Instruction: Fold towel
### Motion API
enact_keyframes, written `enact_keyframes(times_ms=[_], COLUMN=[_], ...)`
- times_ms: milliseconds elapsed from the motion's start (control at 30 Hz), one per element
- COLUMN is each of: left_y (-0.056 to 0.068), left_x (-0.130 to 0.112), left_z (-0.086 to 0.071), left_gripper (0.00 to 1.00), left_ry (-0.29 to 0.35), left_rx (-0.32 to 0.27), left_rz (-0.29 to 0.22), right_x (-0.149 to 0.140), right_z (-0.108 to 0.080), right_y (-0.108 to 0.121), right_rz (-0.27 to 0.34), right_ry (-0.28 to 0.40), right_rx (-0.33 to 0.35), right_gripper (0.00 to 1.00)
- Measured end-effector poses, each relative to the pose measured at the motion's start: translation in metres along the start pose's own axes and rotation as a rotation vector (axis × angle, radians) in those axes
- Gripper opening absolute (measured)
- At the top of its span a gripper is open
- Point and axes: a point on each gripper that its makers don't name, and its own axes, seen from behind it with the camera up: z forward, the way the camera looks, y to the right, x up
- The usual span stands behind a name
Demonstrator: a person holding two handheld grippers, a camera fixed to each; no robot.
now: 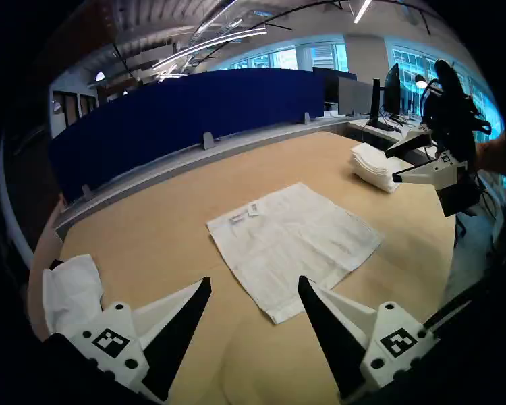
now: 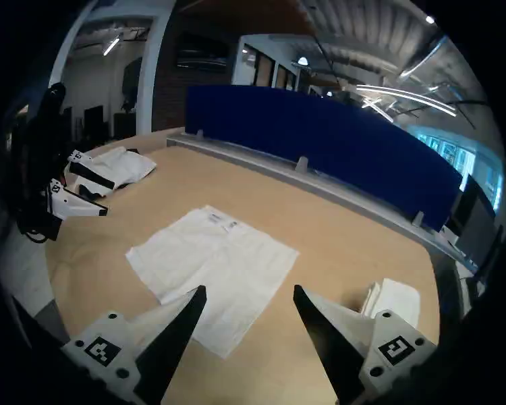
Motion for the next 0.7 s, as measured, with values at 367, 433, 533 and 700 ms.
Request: enact_keyframes(times_ms=[367,433,533,700], left_y=[0.018,0.020,0.022,0.025], left_x=[-0.044,-0.049,-0.057,-0.069], left_z=[0.028,0.031,0.037,0.045], left_gripper=[0.96,0.96,0.96,0.96], left_ry=[-0.082,-0.095,-0.115,-0.153], left_rx=[-0.040,-0.047,-0.057,-0.077], left_rz=[0.003,-0.001,-0.006,-0.006], right_x=[-0.049,-0.056,-0.068,-0.085], right_z=[0.025,0.028,0.033,0.040], right_y=[-0.014,-0.015,-0.019,-0.027], right_rz=[0.002,0.005,0.007,0.023], right_ry=[-0.077,-0.091,-0.112,-0.149], right_rx=[0.026,0.028,0.037,0.060], right_gripper=[1.00,1.00,1.00,1.00])
